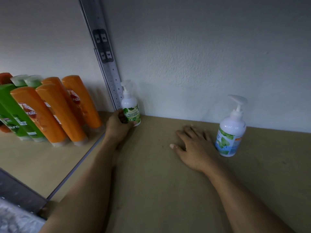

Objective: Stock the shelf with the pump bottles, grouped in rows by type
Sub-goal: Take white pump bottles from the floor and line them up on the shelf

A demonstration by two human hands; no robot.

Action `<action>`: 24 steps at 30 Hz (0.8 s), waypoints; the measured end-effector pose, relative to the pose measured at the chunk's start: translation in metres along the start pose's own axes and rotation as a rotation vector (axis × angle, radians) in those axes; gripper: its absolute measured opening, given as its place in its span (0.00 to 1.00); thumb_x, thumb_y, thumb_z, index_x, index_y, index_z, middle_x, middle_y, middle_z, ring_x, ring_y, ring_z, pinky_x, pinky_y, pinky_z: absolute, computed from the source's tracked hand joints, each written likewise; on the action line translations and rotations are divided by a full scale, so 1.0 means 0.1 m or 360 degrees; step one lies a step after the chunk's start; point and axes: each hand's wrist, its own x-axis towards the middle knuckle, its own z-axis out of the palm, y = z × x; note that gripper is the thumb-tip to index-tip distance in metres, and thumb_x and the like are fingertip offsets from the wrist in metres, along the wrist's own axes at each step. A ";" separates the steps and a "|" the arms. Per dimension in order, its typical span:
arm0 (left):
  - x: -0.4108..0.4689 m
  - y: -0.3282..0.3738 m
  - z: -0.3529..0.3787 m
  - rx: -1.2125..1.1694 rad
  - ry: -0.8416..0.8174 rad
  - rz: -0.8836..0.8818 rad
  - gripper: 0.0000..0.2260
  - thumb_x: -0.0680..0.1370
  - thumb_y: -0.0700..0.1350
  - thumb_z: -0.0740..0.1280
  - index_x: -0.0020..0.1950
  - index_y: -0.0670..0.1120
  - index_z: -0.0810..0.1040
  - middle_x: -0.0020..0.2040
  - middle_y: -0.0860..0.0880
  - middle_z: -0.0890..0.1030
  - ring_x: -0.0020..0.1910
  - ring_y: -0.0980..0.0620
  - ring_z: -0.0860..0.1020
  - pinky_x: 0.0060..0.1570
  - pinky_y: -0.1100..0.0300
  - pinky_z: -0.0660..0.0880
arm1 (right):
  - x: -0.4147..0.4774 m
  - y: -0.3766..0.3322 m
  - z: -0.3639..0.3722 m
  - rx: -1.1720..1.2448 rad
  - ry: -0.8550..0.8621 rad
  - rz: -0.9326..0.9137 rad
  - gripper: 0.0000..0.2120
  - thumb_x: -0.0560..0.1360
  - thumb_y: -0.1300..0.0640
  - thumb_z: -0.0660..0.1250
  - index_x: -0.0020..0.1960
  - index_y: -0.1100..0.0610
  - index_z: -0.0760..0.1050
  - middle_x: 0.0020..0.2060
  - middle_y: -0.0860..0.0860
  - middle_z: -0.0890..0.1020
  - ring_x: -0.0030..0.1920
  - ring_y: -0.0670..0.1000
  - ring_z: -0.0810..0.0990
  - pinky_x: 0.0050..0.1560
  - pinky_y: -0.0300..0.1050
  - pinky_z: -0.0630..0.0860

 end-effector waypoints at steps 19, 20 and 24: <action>0.04 -0.05 0.02 -0.0112 0.0168 -0.0027 0.34 0.67 0.47 0.82 0.70 0.46 0.73 0.58 0.53 0.80 0.55 0.56 0.78 0.55 0.63 0.75 | 0.00 -0.04 -0.02 -0.0044 -0.0048 0.0038 0.33 0.79 0.30 0.47 0.80 0.42 0.54 0.81 0.46 0.52 0.81 0.49 0.44 0.79 0.58 0.41; 0.03 -0.04 0.04 -0.0117 0.0169 -0.0023 0.34 0.66 0.48 0.83 0.68 0.46 0.74 0.58 0.54 0.80 0.54 0.57 0.78 0.51 0.65 0.74 | -0.01 -0.06 -0.02 -0.0053 -0.0053 0.0043 0.34 0.78 0.29 0.46 0.80 0.42 0.53 0.81 0.46 0.51 0.81 0.49 0.44 0.79 0.58 0.41; 0.02 -0.03 0.07 -0.0068 0.0239 -0.0045 0.31 0.68 0.48 0.82 0.67 0.45 0.75 0.60 0.49 0.82 0.55 0.53 0.79 0.51 0.61 0.73 | -0.01 -0.10 -0.02 -0.0110 -0.0045 0.0059 0.36 0.75 0.26 0.44 0.79 0.41 0.54 0.81 0.45 0.51 0.81 0.49 0.45 0.78 0.59 0.42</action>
